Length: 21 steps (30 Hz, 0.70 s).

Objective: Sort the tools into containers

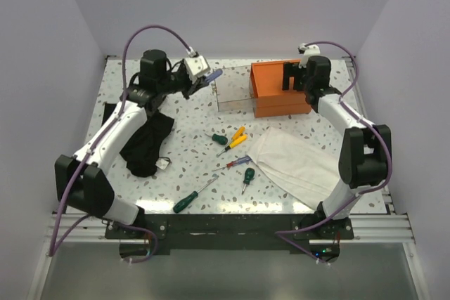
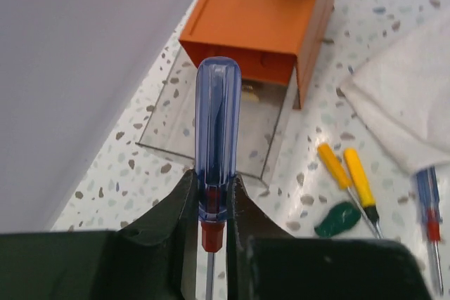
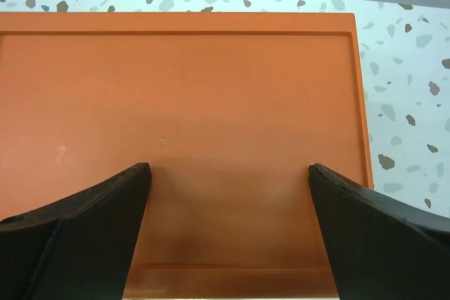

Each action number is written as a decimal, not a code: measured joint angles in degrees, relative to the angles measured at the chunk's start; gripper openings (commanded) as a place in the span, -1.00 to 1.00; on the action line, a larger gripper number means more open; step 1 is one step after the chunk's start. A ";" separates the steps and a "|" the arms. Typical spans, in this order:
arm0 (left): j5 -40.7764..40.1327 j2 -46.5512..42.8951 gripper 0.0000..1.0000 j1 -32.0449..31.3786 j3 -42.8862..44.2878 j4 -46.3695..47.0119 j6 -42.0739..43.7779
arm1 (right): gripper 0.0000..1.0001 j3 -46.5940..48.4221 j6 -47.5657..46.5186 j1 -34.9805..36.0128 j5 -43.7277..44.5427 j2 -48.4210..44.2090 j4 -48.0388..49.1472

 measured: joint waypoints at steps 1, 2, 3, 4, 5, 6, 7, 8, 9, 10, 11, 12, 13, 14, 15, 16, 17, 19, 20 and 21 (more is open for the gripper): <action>-0.22 1.97 -1.00 -0.04 1.07 3.74 -4.09 | 0.97 -0.28 -0.24 0.00 0.00 -0.31 -0.11; -0.63 4.26 -1.00 -0.17 2.38 7.15 -7.96 | 0.97 -0.85 -0.81 0.00 0.00 -0.81 -0.07; -0.96 6.91 -1.00 -0.24 3.72 10.36 -11.96 | 0.97 -1.31 -1.31 0.00 0.04 -1.25 -0.04; -1.18 9.51 -1.00 -0.33 5.18 13.25 -15.67 | 0.97 -1.88 -1.73 0.00 0.09 -1.75 0.02; -1.49 11.72 -1.00 -0.39 6.43 15.30 -18.43 | 0.97 -2.32 -1.95 0.00 0.07 -2.14 0.07; -1.75 14.47 -1.00 -0.61 8.00 17.42 -21.86 | 0.97 -2.75 -2.19 0.00 0.07 -2.62 0.07; -2.14 17.05 -1.00 -0.79 9.68 19.04 -24.72 | 0.97 -3.13 -2.43 -0.02 0.04 -3.04 0.02; -2.60 19.58 -1.00 -1.14 11.45 20.22 -27.08 | 0.97 -3.54 -2.45 -0.04 0.02 -3.37 0.09; -3.02 21.86 -1.00 -1.53 13.05 21.05 -29.09 | 0.97 -3.87 -2.40 -0.07 0.00 -3.69 0.11; -3.37 23.93 -1.00 -1.99 14.69 21.40 -30.75 | 0.96 -4.22 -2.38 -0.09 0.00 -3.98 0.15; -3.61 26.01 -1.00 -2.54 16.44 21.57 -32.33 | 0.97 -4.59 -2.32 -0.09 -0.02 -4.26 0.26; -3.76 27.52 -1.00 -2.95 17.64 21.90 -33.31 | 0.97 -4.81 -2.29 -0.09 -0.04 -4.46 0.33; -3.78 29.57 -0.81 -3.45 19.39 21.81 -35.34 | 0.97 -5.09 -2.27 -0.11 -0.15 -4.59 0.50; -3.91 31.19 -0.71 -3.85 20.61 21.81 -36.52 | 0.97 -5.20 -2.23 -0.11 -0.20 -4.66 0.63; -4.09 32.46 -0.59 -4.20 21.51 21.77 -37.35 | 0.97 -5.22 -2.19 -0.11 -0.31 -4.66 0.72; -4.31 33.33 -0.36 -4.46 22.01 21.62 -37.97 | 0.97 -5.22 -2.19 -0.11 -0.39 -4.66 0.72; -4.79 34.14 -0.26 -4.74 22.21 21.24 -38.56 | 0.97 -5.20 -2.19 -0.13 -0.55 -4.66 0.70; -5.46 34.56 -0.05 -4.90 22.21 19.74 -38.97 | 0.97 -4.98 -2.16 -0.17 -0.72 -4.55 0.50; -5.73 34.56 0.00 -4.87 22.21 18.86 -39.08 | 0.97 -4.70 -2.14 -0.17 -0.90 -4.42 0.22; -5.81 34.49 0.01 -4.85 22.21 18.64 -38.84 | 0.97 -4.63 -2.14 -0.20 -0.94 -4.39 0.11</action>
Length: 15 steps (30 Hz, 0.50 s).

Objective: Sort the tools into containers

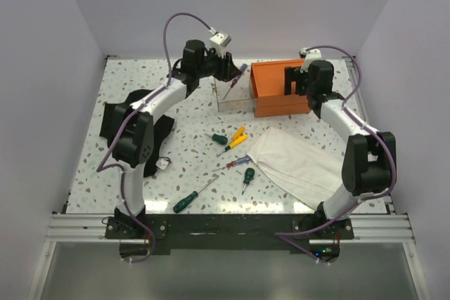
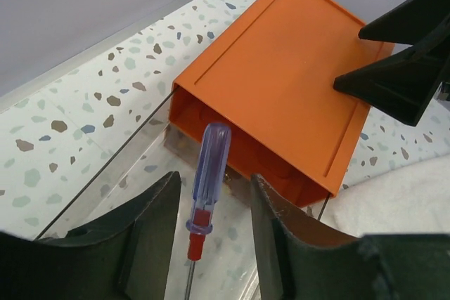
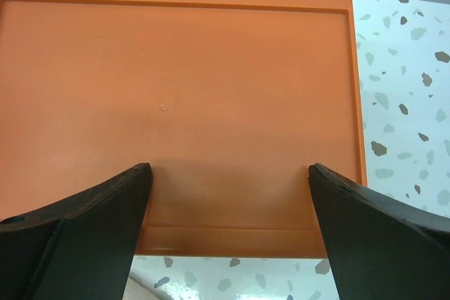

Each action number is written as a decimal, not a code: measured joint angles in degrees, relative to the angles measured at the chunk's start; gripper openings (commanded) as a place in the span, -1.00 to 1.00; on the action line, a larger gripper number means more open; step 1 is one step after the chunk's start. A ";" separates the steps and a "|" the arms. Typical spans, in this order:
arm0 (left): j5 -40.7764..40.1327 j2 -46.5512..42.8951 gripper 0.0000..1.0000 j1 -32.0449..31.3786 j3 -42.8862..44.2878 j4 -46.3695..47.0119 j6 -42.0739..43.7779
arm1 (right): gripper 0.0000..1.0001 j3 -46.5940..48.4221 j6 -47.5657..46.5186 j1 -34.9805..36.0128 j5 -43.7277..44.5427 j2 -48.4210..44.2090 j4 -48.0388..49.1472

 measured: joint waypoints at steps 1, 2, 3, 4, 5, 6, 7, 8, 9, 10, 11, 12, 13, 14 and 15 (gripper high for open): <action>-0.04 -0.15 0.07 0.02 0.02 -0.13 0.28 | 0.97 0.13 0.04 -0.02 -0.07 0.04 -0.15; -0.07 -0.55 0.09 0.02 0.04 -0.55 0.63 | 0.97 0.33 0.13 -0.04 -0.15 0.20 -0.26; -0.09 -0.96 0.10 0.02 0.02 -1.16 1.05 | 0.97 0.48 0.17 -0.04 -0.15 0.31 -0.39; -0.17 -1.73 0.10 0.02 0.02 -2.10 1.99 | 0.97 0.63 0.28 -0.04 -0.17 0.39 -0.48; -0.35 -3.15 0.11 0.02 -0.04 -3.50 3.15 | 0.97 0.66 0.33 -0.04 -0.20 0.42 -0.55; -0.57 -4.57 0.11 0.02 -0.50 -4.15 3.96 | 0.97 0.68 0.35 -0.04 -0.20 0.42 -0.63; -0.98 -6.86 0.11 0.07 -1.86 -4.35 5.38 | 0.97 0.68 0.42 -0.04 -0.20 0.42 -0.63; -1.01 -9.97 0.11 0.20 -4.00 -4.61 7.13 | 0.97 0.68 0.46 -0.04 -0.17 0.42 -0.66; -0.72 -13.68 0.09 0.33 -7.13 -4.37 8.98 | 0.97 0.66 0.46 -0.07 -0.20 0.39 -0.63; 0.76 -18.14 0.09 0.66 -11.08 -4.31 11.08 | 0.97 0.57 0.46 -0.07 -0.20 0.37 -0.55; 3.26 -22.67 0.10 1.36 -15.10 -4.72 13.86 | 0.97 0.37 0.46 -0.07 -0.17 0.26 -0.37; 5.86 -26.97 0.10 2.05 -19.08 -4.96 16.94 | 0.97 0.07 0.46 -0.07 -0.17 0.15 -0.07; 8.31 -31.10 0.09 2.89 -23.10 -5.40 20.13 | 0.97 -0.46 0.50 -0.07 -0.20 -0.07 0.46; 10.64 -34.38 0.09 3.61 -26.56 -6.36 24.39 | 0.97 -0.90 0.52 -0.07 -0.20 -0.46 0.72; 13.49 -37.48 0.10 4.44 -30.14 -9.11 30.62 | 0.97 -1.36 0.52 -0.07 -0.22 -0.87 0.76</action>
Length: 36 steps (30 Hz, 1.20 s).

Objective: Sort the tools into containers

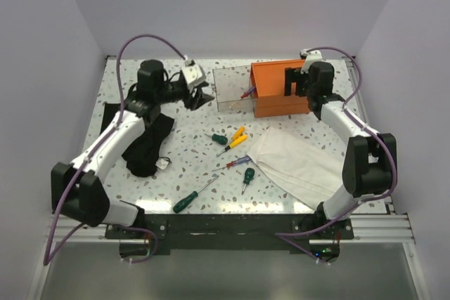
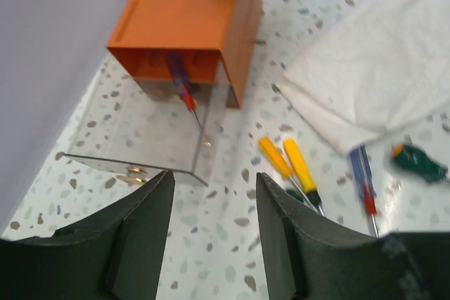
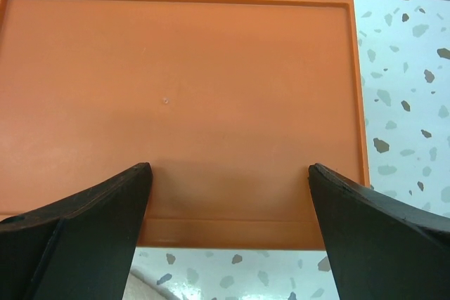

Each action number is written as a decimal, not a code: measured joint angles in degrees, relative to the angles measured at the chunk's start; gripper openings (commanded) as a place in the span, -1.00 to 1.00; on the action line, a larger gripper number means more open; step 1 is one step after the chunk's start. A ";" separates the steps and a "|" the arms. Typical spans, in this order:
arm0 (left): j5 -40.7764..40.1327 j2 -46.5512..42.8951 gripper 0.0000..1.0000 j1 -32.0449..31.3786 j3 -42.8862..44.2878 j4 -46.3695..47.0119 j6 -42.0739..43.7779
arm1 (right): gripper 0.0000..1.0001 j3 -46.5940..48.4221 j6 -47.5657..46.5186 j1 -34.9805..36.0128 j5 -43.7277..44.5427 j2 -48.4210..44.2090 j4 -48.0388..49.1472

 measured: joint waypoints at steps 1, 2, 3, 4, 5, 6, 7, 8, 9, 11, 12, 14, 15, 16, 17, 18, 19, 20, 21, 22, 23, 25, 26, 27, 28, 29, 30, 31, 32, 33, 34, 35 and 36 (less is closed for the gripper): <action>1.92 -1.42 0.11 0.33 -2.05 -2.82 5.11 | 0.97 -0.50 0.00 0.00 -0.07 -0.44 0.07; 3.32 -1.90 0.11 0.35 -3.43 -5.62 10.05 | 0.97 -0.98 0.00 0.00 -0.11 -0.90 0.04; 4.39 -1.70 0.11 0.02 -4.74 -9.40 16.24 | 0.97 -1.44 0.00 0.00 -0.11 -1.42 -0.02; 5.01 -0.70 0.11 -0.52 -5.73 -13.38 21.51 | 0.97 -1.81 0.00 0.00 -0.11 -1.86 -0.13; 5.18 0.81 0.11 -1.07 -6.29 -17.25 26.23 | 0.97 -2.10 0.00 0.00 -0.11 -2.16 -0.20; 5.16 2.64 0.11 -1.53 -6.40 -21.22 30.14 | 0.97 -2.43 -0.02 0.00 -0.11 -2.60 -0.31; 4.90 4.50 0.11 -1.95 -6.40 -24.52 33.03 | 0.97 -2.75 -0.04 0.00 -0.07 -2.97 -0.37; 4.26 5.99 0.11 -2.36 -6.67 -26.82 34.34 | 0.97 -3.08 -0.02 0.00 -0.07 -3.23 -0.31; 3.48 6.67 0.12 -2.73 -7.74 -27.32 34.67 | 0.97 -3.34 -0.02 0.00 -0.02 -3.37 -0.09; 1.27 5.73 0.15 -3.54 -11.61 -25.79 33.97 | 0.97 -3.85 0.00 0.00 -0.02 -3.56 0.59; -0.42 3.74 0.15 -4.48 -15.74 -22.80 33.44 | 0.97 -4.15 0.02 0.00 -0.02 -3.74 0.90; -3.23 0.04 0.16 -6.58 -21.90 -19.04 32.68 | 0.97 -4.72 0.09 0.00 -0.04 -4.11 1.20; -4.63 -1.92 0.16 -7.82 -24.96 -16.52 32.48 | 0.97 -5.01 0.22 0.00 -0.04 -4.33 1.33; -5.31 -2.82 0.16 -8.79 -26.58 -14.99 32.48 | 0.97 -5.18 0.31 0.00 -0.07 -4.46 1.38; -5.88 -3.08 0.16 -9.68 -27.87 -12.76 32.50 | 0.96 -5.20 0.35 0.00 -0.07 -4.52 1.31; -6.38 -2.32 0.16 -10.05 -28.22 -10.60 32.54 | 0.97 -5.20 0.35 0.00 -0.09 -4.57 1.22; -6.71 -1.29 0.16 -10.08 -28.22 -8.61 32.54 | 0.97 -5.20 0.37 0.00 -0.09 -4.57 1.20; -7.17 0.31 0.16 -10.03 -28.00 -6.23 32.59 | 0.97 -5.20 0.39 0.00 -0.09 -4.57 1.20; -7.58 2.54 0.16 -10.01 -27.43 -3.65 32.59 | 0.97 -5.20 0.42 0.00 -0.09 -4.57 1.16; -7.93 4.02 0.16 -9.97 -26.99 -2.03 32.61 | 0.97 -5.20 0.42 0.00 -0.09 -4.57 1.18; -8.31 5.79 0.16 -9.97 -26.25 -0.35 32.68 | 0.97 -5.20 0.42 0.00 -0.09 -4.57 1.16; -8.48 8.44 0.16 -9.97 -24.68 1.88 33.18 | 0.97 -5.20 0.42 0.00 -0.09 -4.63 1.14; -8.50 9.62 0.16 -9.97 -23.47 2.21 33.55 | 0.97 -5.20 0.42 0.00 -0.07 -4.66 1.11; -8.41 10.69 0.16 -9.97 -22.32 2.32 33.88 | 0.97 -5.20 0.42 0.00 -0.07 -4.66 1.11; -8.31 12.13 0.16 -9.97 -20.55 2.38 34.42 | 0.97 -5.20 0.42 0.00 -0.07 -4.66 1.11; -8.24 13.68 0.14 -9.97 -18.64 2.38 34.77 | 0.97 -5.20 0.42 0.00 -0.07 -4.66 1.11; -8.07 15.32 0.13 -9.97 -16.63 2.32 35.15 | 0.97 -5.20 0.44 0.00 -0.07 -4.66 1.11; -7.85 17.00 0.11 -9.97 -14.62 2.16 35.74 | 0.97 -5.20 0.46 0.00 -0.07 -4.66 1.11; -7.61 18.56 0.08 -9.97 -12.68 1.53 36.26 | 0.97 -5.20 0.46 0.00 -0.07 -4.66 1.11; -7.10 20.15 0.05 -9.97 -10.71 0.39 36.85 | 0.97 -5.20 0.46 0.00 -0.07 -4.66 1.11; -6.60 21.70 0.03 -9.97 -8.87 -0.72 37.66 | 0.97 -5.20 0.44 0.00 -0.07 -4.68 1.11; -6.27 22.91 0.01 -9.97 -7.39 -2.16 38.62 | 0.97 -5.20 0.44 0.00 -0.07 -4.68 1.09; -5.75 24.48 0.00 -9.97 -5.25 -4.96 39.76 | 0.97 -5.20 0.42 0.00 -0.07 -4.68 1.09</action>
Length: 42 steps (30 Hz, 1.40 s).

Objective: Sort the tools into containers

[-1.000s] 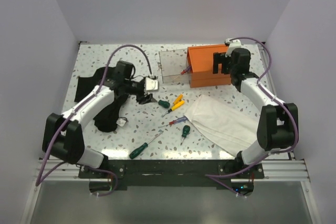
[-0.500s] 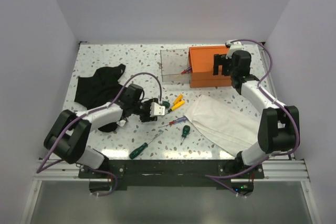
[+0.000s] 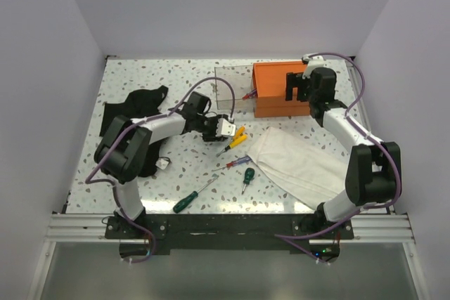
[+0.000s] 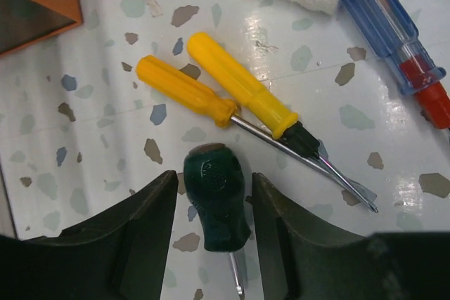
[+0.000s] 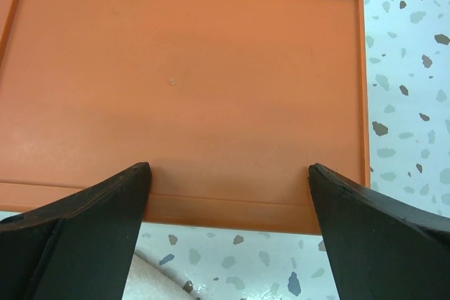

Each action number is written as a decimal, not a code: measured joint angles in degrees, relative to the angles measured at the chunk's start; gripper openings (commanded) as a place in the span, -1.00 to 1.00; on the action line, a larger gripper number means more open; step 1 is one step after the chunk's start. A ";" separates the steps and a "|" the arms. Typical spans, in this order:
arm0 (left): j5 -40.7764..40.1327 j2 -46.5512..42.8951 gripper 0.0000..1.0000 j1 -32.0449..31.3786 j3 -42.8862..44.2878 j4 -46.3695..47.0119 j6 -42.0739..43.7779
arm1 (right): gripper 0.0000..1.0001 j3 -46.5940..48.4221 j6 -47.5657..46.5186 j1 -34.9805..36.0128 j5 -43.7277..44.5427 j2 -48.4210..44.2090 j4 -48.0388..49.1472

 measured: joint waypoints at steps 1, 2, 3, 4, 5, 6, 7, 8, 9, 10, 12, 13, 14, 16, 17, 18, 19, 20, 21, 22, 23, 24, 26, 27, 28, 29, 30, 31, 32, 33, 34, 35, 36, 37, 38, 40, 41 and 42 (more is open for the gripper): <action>0.57 1.33 -0.01 -0.02 1.68 -2.27 1.31 | 0.97 0.00 0.00 0.00 0.00 -0.04 -0.02; 0.98 2.75 -0.06 0.00 3.65 -5.38 2.95 | 0.97 0.00 0.00 0.00 0.00 -0.04 -0.07; 1.33 3.85 -0.08 -0.02 5.27 -8.20 4.44 | 0.97 -0.02 0.00 0.00 0.02 -0.07 -0.07; 1.62 4.90 -0.09 -0.02 6.82 -11.58 6.32 | 0.97 -0.04 0.00 0.00 0.02 -0.07 -0.04; 1.73 5.44 -0.19 -0.02 7.56 -13.57 7.41 | 0.97 -0.09 0.00 0.00 0.02 -0.11 0.00; 1.77 5.90 -0.27 -0.02 8.15 -15.96 8.50 | 0.97 -0.17 0.02 0.00 0.02 -0.11 0.09; 2.12 6.05 -0.46 -0.02 8.50 -17.55 9.46 | 0.97 -0.22 0.04 0.00 0.00 -0.13 0.15; 2.10 6.05 -0.54 -0.04 8.83 -19.04 9.99 | 0.97 -0.22 0.04 0.00 0.00 -0.13 0.15; 2.16 6.03 -0.62 -0.07 8.90 -19.80 10.21 | 0.97 -0.24 0.04 0.00 0.00 -0.13 0.20; 2.16 5.92 -0.73 -0.07 8.90 -20.39 10.36 | 0.97 -0.24 0.04 0.00 0.00 -0.13 0.24; 1.99 5.35 -0.78 -0.07 8.74 -21.35 10.12 | 0.97 -0.24 0.04 0.00 0.00 -0.13 0.26; 1.97 4.72 -0.83 -0.07 8.37 -21.68 9.49 | 0.97 -0.24 0.04 0.00 0.00 -0.13 0.26; 2.19 3.76 -0.87 -0.07 8.02 -22.05 8.98 | 0.97 -0.24 0.04 0.00 0.00 -0.13 0.26; 3.96 0.81 -0.94 -0.07 7.50 -22.16 7.02 | 0.97 -0.24 0.04 0.00 0.00 -0.13 0.28; 5.33 -1.53 -0.94 -0.07 7.39 -21.49 4.83 | 0.97 -0.24 0.04 0.00 0.00 -0.13 0.26; 6.86 -4.42 -0.95 -0.07 7.39 -19.56 2.01 | 0.97 -0.24 0.04 0.00 0.02 -0.13 0.26; 8.24 -7.58 -0.98 -0.07 7.26 -15.89 -2.10 | 0.97 -0.24 0.04 0.00 0.00 -0.13 0.26; 9.22 -10.91 -0.98 -0.07 7.15 -10.49 -6.82 | 0.97 -0.24 0.04 0.00 0.00 -0.13 0.26; 9.68 -14.21 -0.99 -0.09 7.15 -4.13 -11.72 | 0.97 -0.24 0.04 0.00 0.02 -0.13 0.28; 9.75 -16.35 -1.00 -0.11 7.17 0.76 -15.26 | 0.97 -0.26 0.04 0.00 0.00 -0.13 0.26; 9.60 -18.23 -1.00 -0.11 7.43 5.79 -18.93 | 0.97 -0.26 0.07 0.00 0.02 -0.13 0.28; 9.25 -19.28 -1.00 -0.11 8.31 10.82 -22.47 | 0.97 -0.28 0.07 0.00 0.02 -0.13 0.28; 8.11 -18.73 -1.00 -0.13 11.41 18.23 -27.02 | 0.97 -0.33 0.13 0.00 0.02 -0.13 0.35; 7.43 -17.40 -1.00 -0.13 12.87 21.18 -28.55 | 0.97 -0.39 0.22 0.00 0.02 -0.13 0.44; 6.93 -15.91 -0.99 -0.13 14.01 23.47 -29.81 | 0.97 -0.44 0.26 0.00 0.02 -0.15 0.50; 6.47 -13.88 -0.96 -0.11 15.21 25.24 -30.95 | 0.97 -0.46 0.28 0.00 0.02 -0.15 0.55; 5.97 -11.45 -0.94 -0.11 16.17 26.60 -31.82 | 0.97 -0.52 0.31 0.00 0.02 -0.17 0.61; 5.60 -9.01 -0.83 -0.11 17.22 27.06 -32.79 | 0.97 -0.52 0.33 0.00 0.02 -0.20 0.63; 4.94 -5.90 -0.68 -0.11 18.51 27.21 -33.81 | 0.97 -0.52 0.33 0.00 0.02 -0.24 0.63; 4.37 -3.43 -0.51 -0.13 19.56 27.17 -34.40 | 0.97 -0.55 0.35 0.00 0.04 -0.26 0.61; 3.48 -0.24 -0.22 -0.13 20.96 26.77 -35.45 | 0.97 -0.61 0.35 0.00 0.04 -0.33 0.63; 2.80 1.95 -0.10 -0.13 21.70 26.53 -36.06 | 0.97 -0.68 0.33 0.00 0.04 -0.44 0.63; 1.73 4.11 -0.03 -0.13 22.21 25.99 -37.09 | 0.97 -0.81 0.31 0.00 0.04 -0.63 0.61; 0.87 5.31 0.07 -0.13 22.23 25.38 -37.70 | 0.97 -1.03 0.26 0.00 0.07 -0.92 0.61; 0.09 5.99 0.09 -0.22 22.23 24.59 -38.40 | 0.97 -1.33 0.24 0.00 0.09 -1.27 0.66; -1.29 6.21 0.14 -0.39 22.23 23.87 -39.52 | 0.97 -1.99 0.17 0.00 0.09 -2.10 0.70; -1.73 5.70 0.16 -0.57 22.36 23.85 -40.04 | 0.97 -2.34 0.15 0.00 0.09 -2.49 0.76; -2.14 5.03 0.19 -0.81 22.45 23.76 -40.41 | 0.97 -2.67 0.13 0.00 0.09 -2.80 0.90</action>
